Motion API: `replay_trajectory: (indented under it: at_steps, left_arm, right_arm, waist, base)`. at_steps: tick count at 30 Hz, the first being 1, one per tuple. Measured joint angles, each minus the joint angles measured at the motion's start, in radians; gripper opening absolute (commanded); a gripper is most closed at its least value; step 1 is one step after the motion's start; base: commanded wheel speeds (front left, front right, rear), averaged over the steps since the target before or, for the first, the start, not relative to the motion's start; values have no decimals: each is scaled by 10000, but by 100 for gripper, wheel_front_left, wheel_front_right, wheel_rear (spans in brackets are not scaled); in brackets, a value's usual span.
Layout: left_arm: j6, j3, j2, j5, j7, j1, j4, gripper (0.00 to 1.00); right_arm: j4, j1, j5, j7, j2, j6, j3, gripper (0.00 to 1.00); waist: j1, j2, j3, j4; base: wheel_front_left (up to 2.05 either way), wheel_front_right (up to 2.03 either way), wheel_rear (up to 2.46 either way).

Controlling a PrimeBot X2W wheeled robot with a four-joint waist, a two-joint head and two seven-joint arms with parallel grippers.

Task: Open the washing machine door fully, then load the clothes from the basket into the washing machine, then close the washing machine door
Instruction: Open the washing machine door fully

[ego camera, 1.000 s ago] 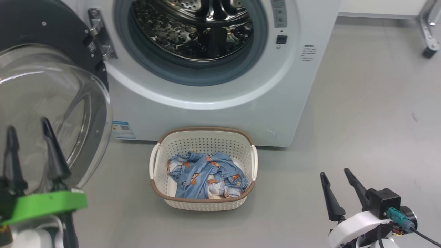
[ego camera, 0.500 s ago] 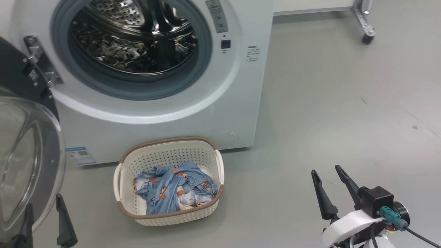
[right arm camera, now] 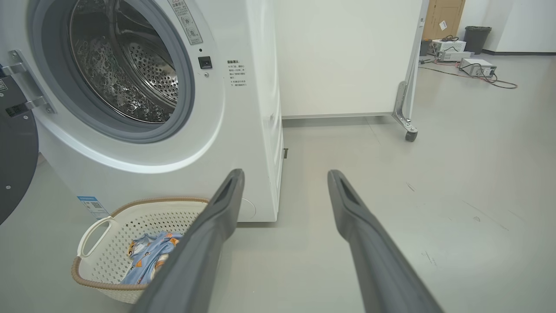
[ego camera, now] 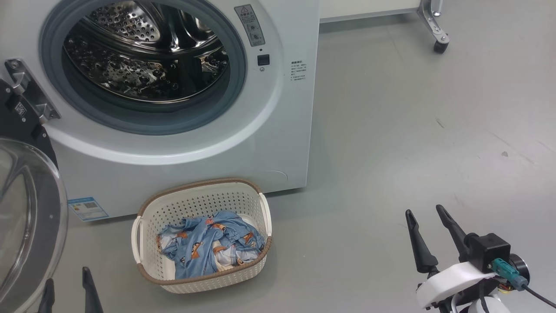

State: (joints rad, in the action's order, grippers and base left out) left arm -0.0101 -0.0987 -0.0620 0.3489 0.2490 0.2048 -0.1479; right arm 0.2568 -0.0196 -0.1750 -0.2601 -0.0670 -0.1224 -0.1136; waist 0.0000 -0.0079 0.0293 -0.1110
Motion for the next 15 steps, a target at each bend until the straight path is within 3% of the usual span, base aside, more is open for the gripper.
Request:
replay_trajectory:
  at_steps: [15]
  left_arm:
    - [-121, 23, 81, -230, 2, 22, 44, 100]
  right_arm:
    - [-79, -96, 0, 0, -92, 0, 270, 100]
  waist:
    - [0, 0, -43, 547]
  base:
    - [0, 0, 0]
